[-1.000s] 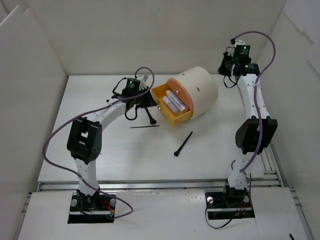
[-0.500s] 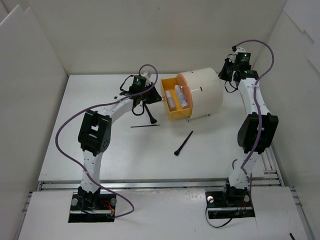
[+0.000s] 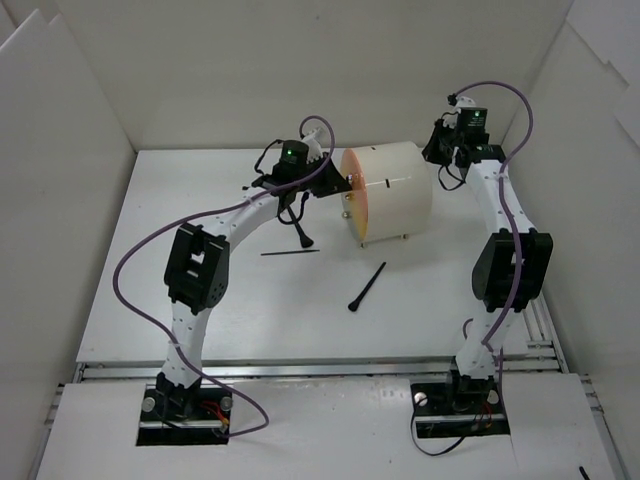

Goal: Organize the makeup

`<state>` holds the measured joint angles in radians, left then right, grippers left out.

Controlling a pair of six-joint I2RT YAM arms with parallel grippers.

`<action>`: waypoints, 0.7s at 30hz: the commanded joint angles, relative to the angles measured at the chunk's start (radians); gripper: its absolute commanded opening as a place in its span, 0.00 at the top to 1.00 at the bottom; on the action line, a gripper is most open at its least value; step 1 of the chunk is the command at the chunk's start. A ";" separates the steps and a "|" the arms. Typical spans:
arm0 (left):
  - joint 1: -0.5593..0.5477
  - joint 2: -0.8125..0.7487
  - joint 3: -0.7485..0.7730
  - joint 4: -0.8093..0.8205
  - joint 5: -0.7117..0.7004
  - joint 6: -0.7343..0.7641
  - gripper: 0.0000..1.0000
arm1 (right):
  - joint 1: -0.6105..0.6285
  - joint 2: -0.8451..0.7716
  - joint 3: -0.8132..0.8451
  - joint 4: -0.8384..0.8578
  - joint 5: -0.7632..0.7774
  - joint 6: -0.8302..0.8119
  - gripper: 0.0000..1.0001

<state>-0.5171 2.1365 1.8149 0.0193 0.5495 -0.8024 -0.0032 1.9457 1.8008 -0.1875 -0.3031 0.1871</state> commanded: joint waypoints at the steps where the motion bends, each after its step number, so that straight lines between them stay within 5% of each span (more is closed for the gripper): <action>1: -0.067 -0.010 0.073 0.156 0.101 -0.052 0.99 | 0.083 -0.036 -0.027 -0.029 -0.107 0.035 1.00; 8: 0.018 -0.170 -0.100 0.185 0.024 -0.072 0.89 | 0.077 -0.070 -0.055 -0.026 -0.077 0.029 1.00; 14: 0.155 -0.311 -0.257 0.197 0.046 -0.083 0.69 | 0.035 -0.094 -0.061 -0.026 -0.079 0.026 1.00; 21: 0.198 -0.337 -0.399 0.287 0.078 -0.122 0.58 | 0.019 -0.110 -0.075 -0.026 -0.074 0.025 1.00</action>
<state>-0.3061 1.8305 1.4361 0.1921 0.5877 -0.8925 0.0139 1.9175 1.7363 -0.2184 -0.3466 0.2092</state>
